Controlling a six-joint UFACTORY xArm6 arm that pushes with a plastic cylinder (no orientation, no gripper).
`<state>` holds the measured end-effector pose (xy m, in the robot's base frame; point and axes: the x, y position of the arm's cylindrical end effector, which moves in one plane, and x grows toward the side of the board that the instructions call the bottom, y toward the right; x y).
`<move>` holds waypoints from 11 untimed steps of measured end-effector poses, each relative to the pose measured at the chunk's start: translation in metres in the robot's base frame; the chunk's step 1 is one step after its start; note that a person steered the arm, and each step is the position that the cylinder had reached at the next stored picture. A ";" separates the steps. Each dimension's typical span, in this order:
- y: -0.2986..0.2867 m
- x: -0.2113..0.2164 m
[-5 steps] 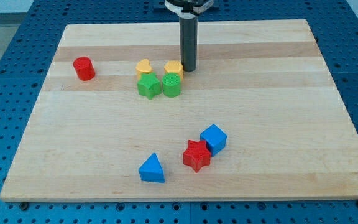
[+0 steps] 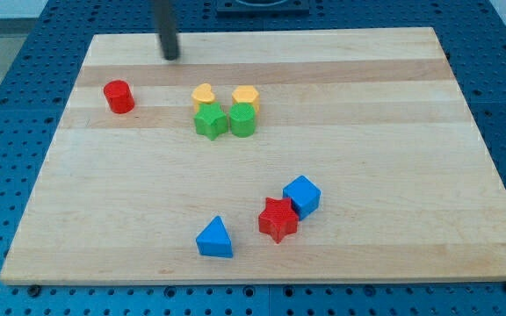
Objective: Separate red star and blue cube from blue triangle
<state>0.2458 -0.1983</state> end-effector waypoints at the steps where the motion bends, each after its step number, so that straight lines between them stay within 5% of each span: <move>1: -0.071 0.068; 3: -0.065 0.186; 4: -0.029 0.292; 6: 0.036 0.323; 8: 0.181 0.338; 9: 0.186 0.332; 11: 0.265 0.238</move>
